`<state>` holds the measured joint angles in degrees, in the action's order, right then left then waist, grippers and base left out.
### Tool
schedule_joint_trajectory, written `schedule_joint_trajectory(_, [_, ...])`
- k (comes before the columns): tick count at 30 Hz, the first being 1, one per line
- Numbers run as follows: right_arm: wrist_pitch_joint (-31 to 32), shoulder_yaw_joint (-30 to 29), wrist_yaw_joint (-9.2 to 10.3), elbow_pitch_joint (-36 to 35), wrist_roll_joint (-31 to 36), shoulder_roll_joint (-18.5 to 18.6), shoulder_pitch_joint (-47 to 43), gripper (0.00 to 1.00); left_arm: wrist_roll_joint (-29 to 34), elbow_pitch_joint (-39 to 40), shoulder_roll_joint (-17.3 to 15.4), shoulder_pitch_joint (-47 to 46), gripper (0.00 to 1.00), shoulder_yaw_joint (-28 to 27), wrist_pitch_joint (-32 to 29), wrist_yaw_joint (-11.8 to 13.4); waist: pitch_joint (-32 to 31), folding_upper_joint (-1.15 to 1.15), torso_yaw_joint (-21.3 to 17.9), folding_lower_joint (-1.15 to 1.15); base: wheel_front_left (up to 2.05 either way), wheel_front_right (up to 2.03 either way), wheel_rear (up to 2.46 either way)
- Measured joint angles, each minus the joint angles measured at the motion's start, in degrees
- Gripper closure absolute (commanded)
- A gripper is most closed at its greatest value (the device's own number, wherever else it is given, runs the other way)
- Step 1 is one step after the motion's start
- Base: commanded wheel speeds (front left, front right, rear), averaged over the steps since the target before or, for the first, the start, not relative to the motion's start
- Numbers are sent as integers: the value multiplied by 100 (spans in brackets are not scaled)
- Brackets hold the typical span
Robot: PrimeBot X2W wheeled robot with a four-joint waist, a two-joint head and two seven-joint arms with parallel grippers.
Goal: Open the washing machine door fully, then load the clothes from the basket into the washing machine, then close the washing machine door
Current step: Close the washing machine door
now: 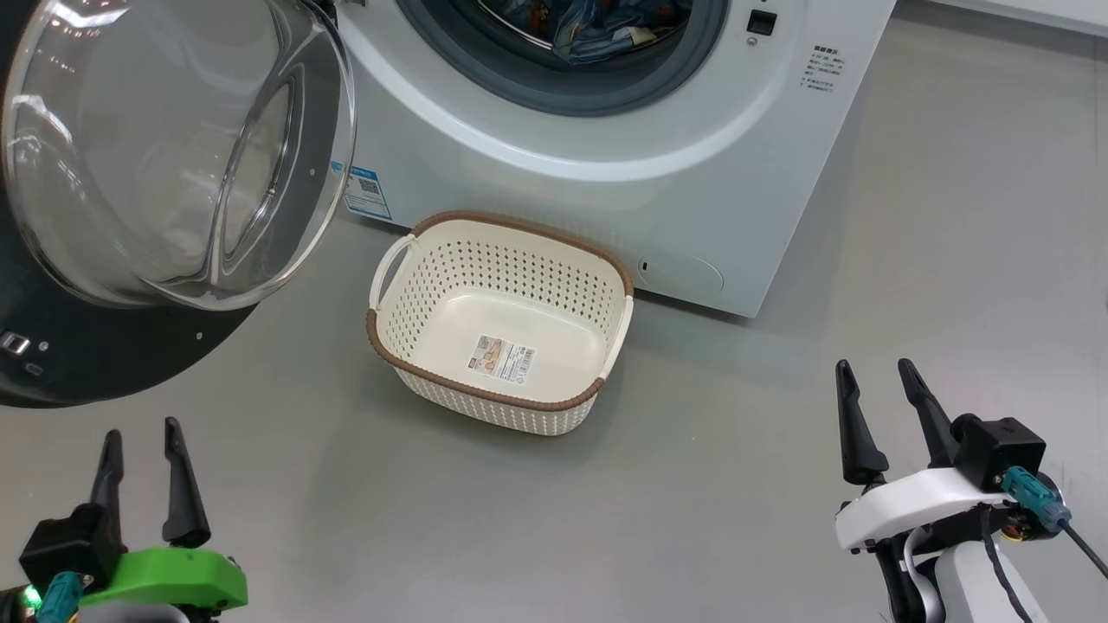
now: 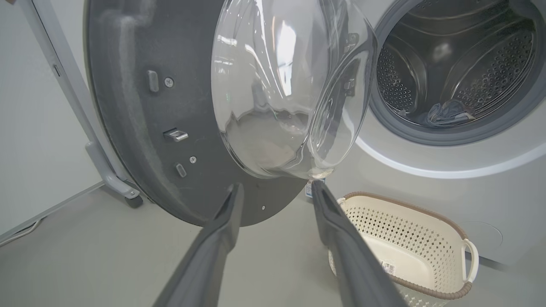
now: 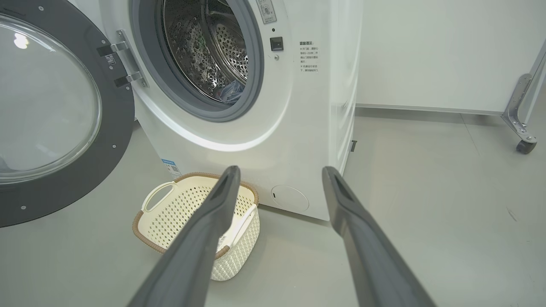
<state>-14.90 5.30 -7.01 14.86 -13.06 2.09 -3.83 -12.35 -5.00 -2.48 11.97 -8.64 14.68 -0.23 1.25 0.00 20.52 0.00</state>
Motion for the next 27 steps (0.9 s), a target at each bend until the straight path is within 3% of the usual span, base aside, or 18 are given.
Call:
schedule_joint_trajectory(13, [0,-13,0,4,0,1,10,0,-485,-68,2,-2,100,-11,0,-32,33,0,-45,0,0,0,0])
schedule_joint_trajectory(19, [0,-3,0,3,0,1,12,0,-853,-12,2,-21,100,-42,0,-212,46,0,-38,0,0,0,0])
schedule_joint_trajectory(27, [0,-31,0,-1,0,1,12,0,-2431,121,9,-283,100,-526,0,-336,73,0,-19,0,0,0,0])
